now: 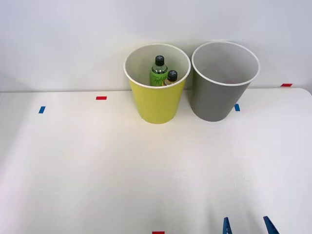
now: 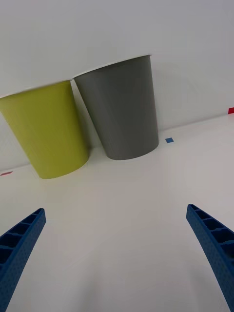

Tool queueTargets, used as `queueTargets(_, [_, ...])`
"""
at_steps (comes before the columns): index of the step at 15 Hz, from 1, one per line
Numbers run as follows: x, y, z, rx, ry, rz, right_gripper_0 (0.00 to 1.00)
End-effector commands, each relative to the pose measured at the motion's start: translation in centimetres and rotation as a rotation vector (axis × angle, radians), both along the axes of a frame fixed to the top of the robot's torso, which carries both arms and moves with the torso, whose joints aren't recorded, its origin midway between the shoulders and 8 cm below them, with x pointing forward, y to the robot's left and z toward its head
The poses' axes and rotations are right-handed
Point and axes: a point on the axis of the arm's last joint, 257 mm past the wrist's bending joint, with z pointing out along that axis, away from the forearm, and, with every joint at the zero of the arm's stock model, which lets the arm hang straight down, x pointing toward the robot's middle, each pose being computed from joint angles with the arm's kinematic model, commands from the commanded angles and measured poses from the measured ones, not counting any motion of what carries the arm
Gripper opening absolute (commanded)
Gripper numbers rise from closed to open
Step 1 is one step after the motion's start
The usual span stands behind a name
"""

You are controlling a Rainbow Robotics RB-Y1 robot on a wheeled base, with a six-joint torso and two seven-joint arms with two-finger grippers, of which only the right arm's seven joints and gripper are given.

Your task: Put cans in the gray bin, plastic bottles in the light green bin

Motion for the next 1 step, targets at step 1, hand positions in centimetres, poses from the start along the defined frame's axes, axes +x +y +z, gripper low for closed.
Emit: queueTargets(1, [0.00,0.00,0.00,0.000,0.000,0.000,1.00])
